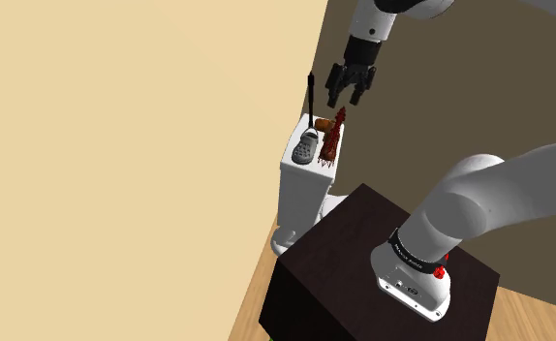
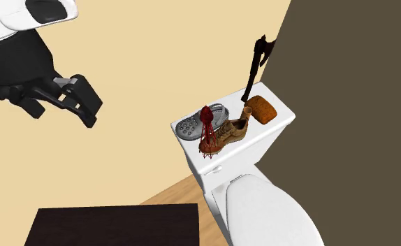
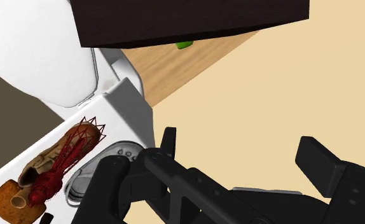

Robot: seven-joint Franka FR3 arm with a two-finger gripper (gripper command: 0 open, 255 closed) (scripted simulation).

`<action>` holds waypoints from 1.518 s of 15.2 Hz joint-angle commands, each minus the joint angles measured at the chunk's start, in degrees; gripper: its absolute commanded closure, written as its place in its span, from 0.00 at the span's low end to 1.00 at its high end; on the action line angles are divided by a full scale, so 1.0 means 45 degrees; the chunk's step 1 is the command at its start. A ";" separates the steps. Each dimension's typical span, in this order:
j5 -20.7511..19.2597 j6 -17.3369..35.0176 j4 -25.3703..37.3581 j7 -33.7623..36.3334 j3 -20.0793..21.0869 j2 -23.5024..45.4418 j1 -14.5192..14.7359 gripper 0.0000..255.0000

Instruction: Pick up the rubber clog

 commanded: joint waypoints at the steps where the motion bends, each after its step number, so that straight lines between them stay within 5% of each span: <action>1: -0.0155 0.0841 -0.0183 -0.0072 -0.0116 0.0575 -0.0138 0.00; 12: -0.0780 0.4974 0.0231 -0.0658 -0.1060 0.4762 -0.0918 0.00; 23: -0.0446 0.7923 0.2522 -0.1407 -0.1876 0.9615 -0.1642 0.00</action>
